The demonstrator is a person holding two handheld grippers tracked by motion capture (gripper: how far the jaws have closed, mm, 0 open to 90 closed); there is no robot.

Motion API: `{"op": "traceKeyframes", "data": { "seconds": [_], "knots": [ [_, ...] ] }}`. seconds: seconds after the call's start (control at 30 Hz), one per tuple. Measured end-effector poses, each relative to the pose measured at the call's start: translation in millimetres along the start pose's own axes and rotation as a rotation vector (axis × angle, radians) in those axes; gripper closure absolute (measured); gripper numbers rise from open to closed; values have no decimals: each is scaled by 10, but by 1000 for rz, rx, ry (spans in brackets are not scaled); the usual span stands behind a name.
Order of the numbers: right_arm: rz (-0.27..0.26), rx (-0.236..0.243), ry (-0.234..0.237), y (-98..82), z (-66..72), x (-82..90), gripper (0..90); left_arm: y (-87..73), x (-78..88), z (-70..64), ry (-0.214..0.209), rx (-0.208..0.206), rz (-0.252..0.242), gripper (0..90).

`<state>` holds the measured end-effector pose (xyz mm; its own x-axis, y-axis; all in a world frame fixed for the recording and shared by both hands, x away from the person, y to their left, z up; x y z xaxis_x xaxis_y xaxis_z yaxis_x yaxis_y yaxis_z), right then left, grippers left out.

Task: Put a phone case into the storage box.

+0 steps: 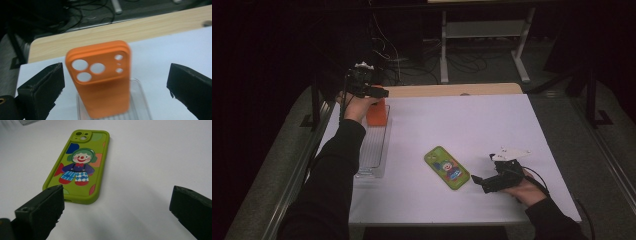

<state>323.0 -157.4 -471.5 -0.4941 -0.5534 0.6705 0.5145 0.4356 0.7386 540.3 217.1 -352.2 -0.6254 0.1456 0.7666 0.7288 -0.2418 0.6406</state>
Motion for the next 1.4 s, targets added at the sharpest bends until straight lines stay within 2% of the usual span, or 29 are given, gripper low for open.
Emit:
{"op": "traceKeyframes", "data": {
  "seconds": [0.3,0.4,0.43,0.57,0.93,1.03,1.1,1.33,1.4],
  "knots": [
    [-6,-9,-7,25,-2,13,0,-181,351,-293,-205,-118,-55,10],
    [-6,-9,-9,28,-11,13,0,-262,442,-401,-253,-158,-67,9],
    [-3,-17,-6,30,-8,17,0,-298,485,-456,-279,-163,-80,10],
    [-14,-20,-8,56,-30,23,0,-417,574,-604,-339,-199,-93,10],
    [-20,-38,-15,77,-52,34,0,-691,656,-935,-412,-269,-96,10],
    [-18,-40,-18,78,-53,35,0,-744,650,-1015,-420,-302,-101,10],
    [-19,-44,-20,88,-60,38,0,-791,647,-1075,-437,-301,-98,10],
    [-24,-48,-26,103,-48,60,0,-976,605,-1270,-481,-357,-95,10],
    [-29,-59,-27,103,-40,80,0,-1042,592,-1337,-496,-355,-98,10]
  ]
}}
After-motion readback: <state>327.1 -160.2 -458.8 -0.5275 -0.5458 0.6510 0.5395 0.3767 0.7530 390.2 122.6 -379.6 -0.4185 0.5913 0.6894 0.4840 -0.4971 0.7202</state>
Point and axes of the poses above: each handheld gripper's, and its own axes: x roughly backward along the jaws, y roughly out of its top, z roughly to its left, the point moved 6 cm from there along -x, roughly forward along the jaws, and after that the axes turned 5 degrees about z, right-handed, at the moved point
